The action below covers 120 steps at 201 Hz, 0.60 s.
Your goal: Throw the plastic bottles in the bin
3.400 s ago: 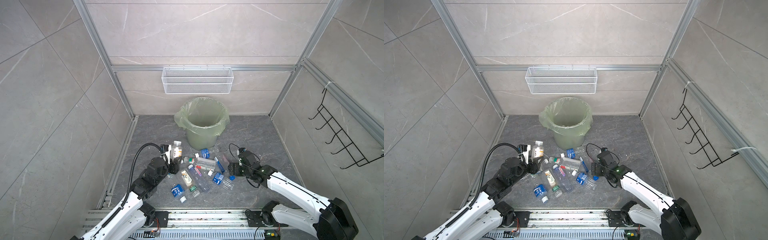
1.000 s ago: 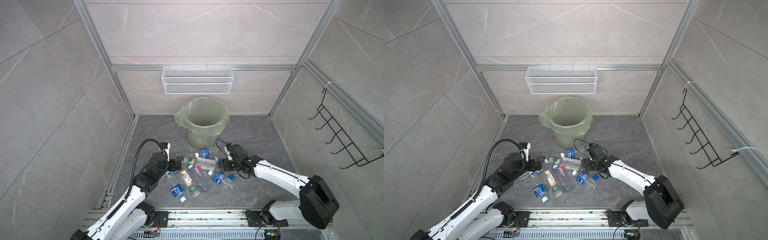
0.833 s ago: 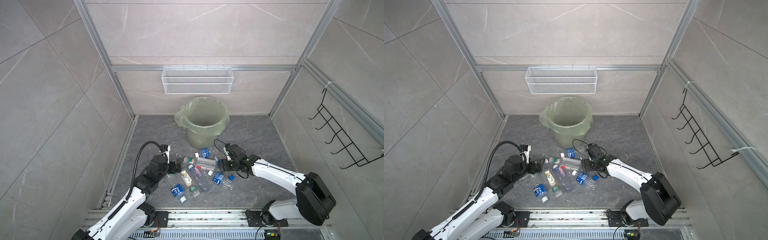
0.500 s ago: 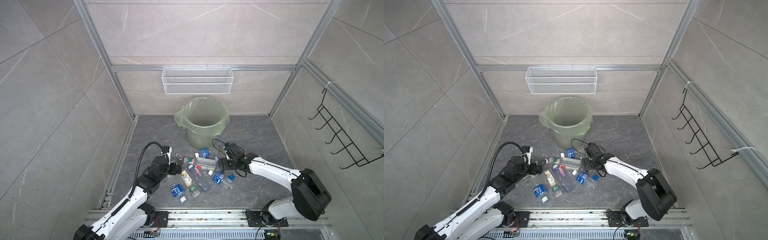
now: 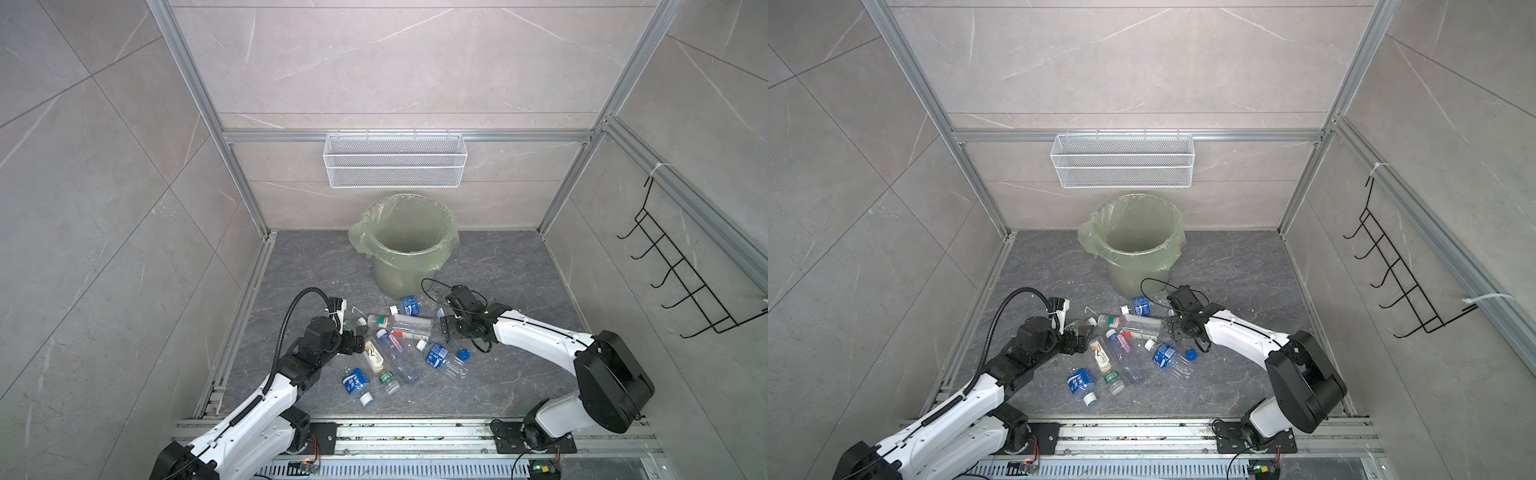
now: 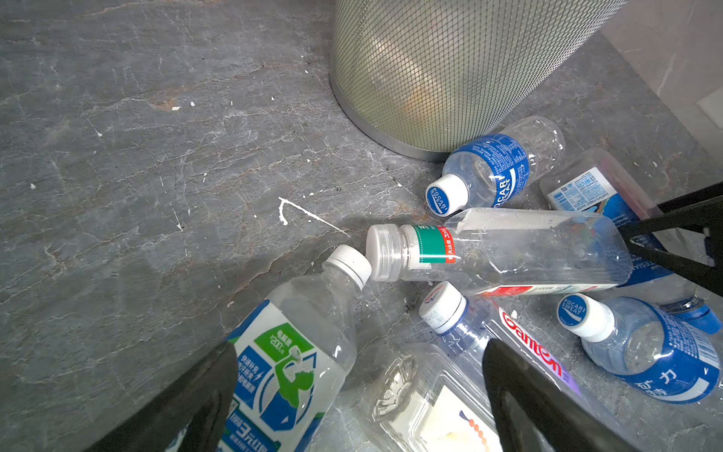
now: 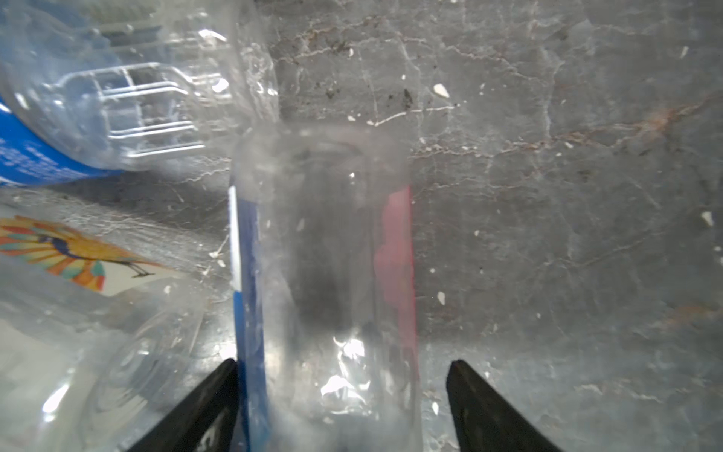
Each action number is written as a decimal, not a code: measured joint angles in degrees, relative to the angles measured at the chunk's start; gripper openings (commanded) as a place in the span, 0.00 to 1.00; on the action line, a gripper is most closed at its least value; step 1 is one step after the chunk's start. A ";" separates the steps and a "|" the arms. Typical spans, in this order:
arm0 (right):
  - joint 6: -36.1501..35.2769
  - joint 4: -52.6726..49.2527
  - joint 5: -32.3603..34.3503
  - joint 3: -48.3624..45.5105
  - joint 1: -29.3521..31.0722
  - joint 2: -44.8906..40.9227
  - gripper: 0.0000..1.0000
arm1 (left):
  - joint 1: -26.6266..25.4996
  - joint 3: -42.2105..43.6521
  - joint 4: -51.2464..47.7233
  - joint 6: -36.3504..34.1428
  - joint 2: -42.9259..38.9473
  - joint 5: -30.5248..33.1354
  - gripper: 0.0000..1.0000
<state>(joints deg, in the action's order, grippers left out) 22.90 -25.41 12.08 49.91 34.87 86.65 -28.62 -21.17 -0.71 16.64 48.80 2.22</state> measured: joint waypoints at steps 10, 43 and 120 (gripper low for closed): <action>0.00 -0.24 0.42 0.09 0.00 0.28 0.84 | 0.00 0.17 0.33 0.00 0.00 -0.33 1.00; -0.02 -0.50 0.83 1.03 0.00 2.21 0.84 | 0.00 0.28 1.09 0.00 0.00 -0.87 1.00; -0.07 -0.28 0.79 1.44 -0.02 4.22 0.71 | 0.00 0.31 1.25 0.00 0.00 -0.85 0.99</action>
<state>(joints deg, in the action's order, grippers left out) 22.83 -25.69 12.86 51.35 34.85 90.87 -28.62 -20.86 0.54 16.64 48.80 1.37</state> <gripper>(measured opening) 0.742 0.994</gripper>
